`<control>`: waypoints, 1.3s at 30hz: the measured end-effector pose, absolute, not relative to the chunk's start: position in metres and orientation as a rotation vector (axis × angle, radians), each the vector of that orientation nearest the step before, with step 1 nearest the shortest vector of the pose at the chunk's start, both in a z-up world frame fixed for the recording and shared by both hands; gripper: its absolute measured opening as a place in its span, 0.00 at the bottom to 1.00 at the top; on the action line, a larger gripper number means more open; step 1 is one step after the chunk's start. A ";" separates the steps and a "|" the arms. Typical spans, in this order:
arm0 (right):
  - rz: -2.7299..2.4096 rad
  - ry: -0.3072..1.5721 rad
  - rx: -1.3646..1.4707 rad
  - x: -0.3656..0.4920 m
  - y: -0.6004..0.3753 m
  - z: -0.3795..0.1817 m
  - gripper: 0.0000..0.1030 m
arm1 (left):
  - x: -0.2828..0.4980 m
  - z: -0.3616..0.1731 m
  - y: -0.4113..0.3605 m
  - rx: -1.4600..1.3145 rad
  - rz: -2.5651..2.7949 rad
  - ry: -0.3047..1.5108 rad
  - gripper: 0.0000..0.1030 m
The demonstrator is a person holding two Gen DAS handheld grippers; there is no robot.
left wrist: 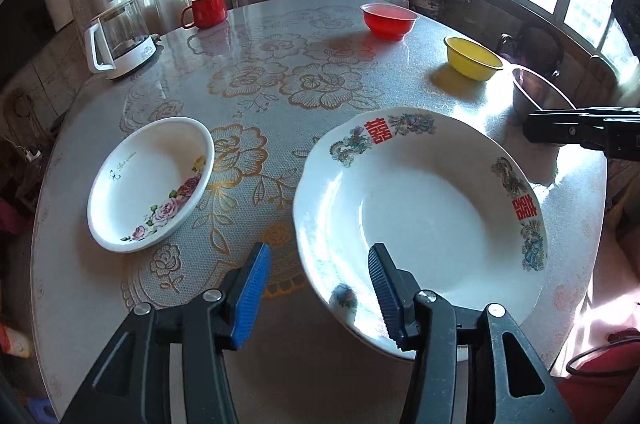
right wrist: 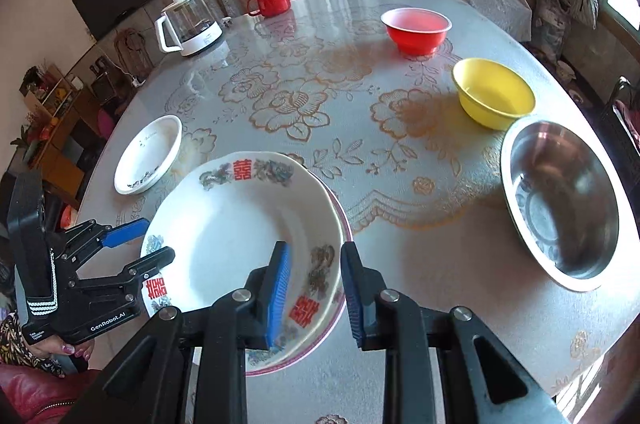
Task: Organize plates and bowls
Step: 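Lower the red-character plate into the purple-flower plate and open the right gripper, then withdraw the right gripper and move it to the white rose-print bowl, then close the right gripper on the rim of the rose-print bowl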
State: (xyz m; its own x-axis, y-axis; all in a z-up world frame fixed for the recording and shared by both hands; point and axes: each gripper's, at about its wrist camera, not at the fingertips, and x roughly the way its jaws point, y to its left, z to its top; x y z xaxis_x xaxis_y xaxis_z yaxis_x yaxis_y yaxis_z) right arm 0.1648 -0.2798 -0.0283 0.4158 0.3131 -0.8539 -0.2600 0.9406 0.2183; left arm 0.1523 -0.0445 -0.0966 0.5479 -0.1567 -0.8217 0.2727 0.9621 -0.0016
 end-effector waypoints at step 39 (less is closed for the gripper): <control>0.568 1.347 -0.004 0.309 -0.042 -0.095 0.36 | 0.254 -0.126 0.155 -0.218 0.204 1.067 0.86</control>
